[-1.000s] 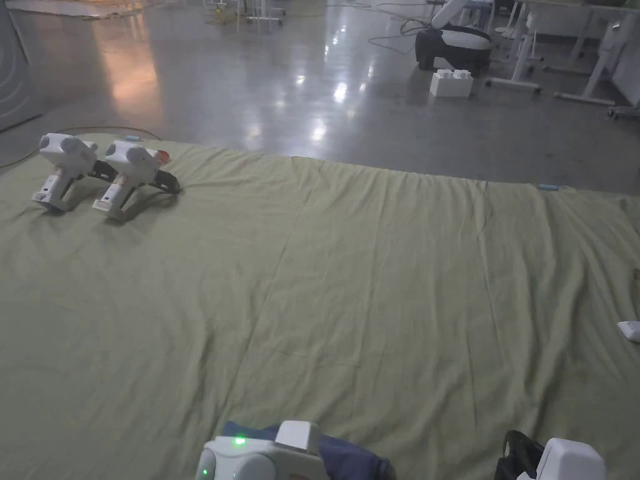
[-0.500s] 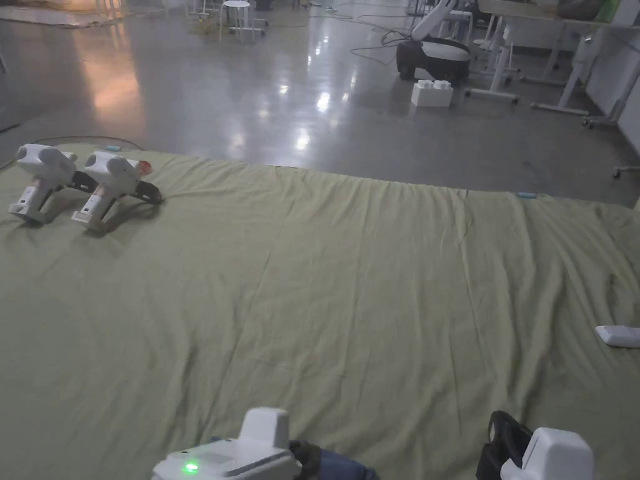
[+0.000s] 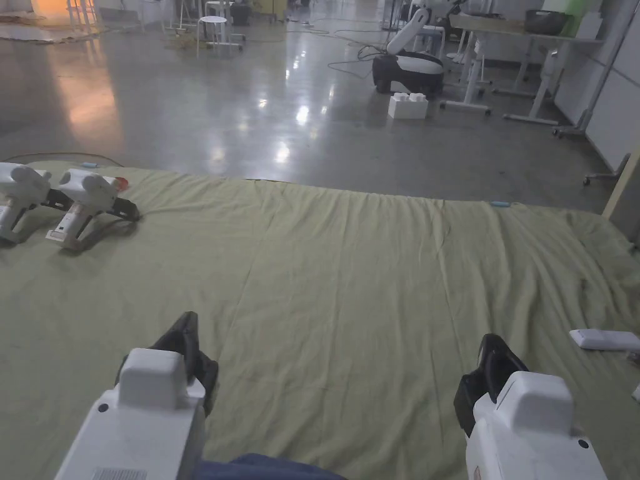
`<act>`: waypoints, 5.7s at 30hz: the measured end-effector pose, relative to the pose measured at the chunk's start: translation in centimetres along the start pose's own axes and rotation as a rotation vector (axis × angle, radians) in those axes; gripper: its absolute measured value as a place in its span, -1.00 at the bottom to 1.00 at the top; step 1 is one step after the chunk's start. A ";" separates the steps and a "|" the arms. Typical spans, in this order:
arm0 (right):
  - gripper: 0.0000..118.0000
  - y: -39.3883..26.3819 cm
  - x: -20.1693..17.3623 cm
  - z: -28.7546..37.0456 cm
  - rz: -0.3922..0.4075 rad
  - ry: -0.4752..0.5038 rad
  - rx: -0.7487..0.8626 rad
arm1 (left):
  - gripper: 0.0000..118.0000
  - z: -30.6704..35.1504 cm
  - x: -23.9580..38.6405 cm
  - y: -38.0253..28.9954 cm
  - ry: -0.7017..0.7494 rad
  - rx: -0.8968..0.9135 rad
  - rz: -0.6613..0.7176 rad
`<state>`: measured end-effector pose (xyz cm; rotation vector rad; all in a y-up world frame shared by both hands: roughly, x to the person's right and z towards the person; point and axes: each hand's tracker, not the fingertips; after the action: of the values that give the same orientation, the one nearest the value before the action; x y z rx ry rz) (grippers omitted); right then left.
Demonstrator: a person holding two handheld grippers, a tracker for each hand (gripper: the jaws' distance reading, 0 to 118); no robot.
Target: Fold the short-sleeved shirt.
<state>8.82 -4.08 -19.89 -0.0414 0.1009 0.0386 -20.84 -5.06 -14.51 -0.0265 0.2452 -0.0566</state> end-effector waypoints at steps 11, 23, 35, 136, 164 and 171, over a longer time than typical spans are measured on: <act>-1.00 -1.6 -1.6 1.4 0.032 0.068 -0.064 | -0.97 0.6 -3.7 -0.9 0.029 -0.078 0.006; -1.00 -15.0 -12.3 2.1 0.025 0.377 -0.569 | -0.97 3.0 -8.6 -7.5 -0.025 -0.389 0.154; -1.00 -18.4 -11.0 1.9 0.017 0.340 -0.635 | 0.38 -0.4 -13.1 -12.9 -0.363 -0.722 0.538; -1.00 0.6 0.0 -3.6 -0.015 0.076 -0.120 | -0.96 -5.2 -1.0 0.9 0.014 -0.142 -0.029; -1.00 -0.4 -1.2 -2.3 0.009 0.027 -0.099 | -1.00 -2.6 -0.4 0.3 0.022 -0.106 0.013; -1.00 -0.8 -1.6 -2.4 0.008 0.036 -0.118 | -0.91 -2.7 -0.3 -0.1 0.016 -0.111 0.025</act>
<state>7.05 -5.03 -22.04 -0.1599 0.1351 0.0516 -21.83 -5.23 -17.02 -0.1335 0.2640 -0.0187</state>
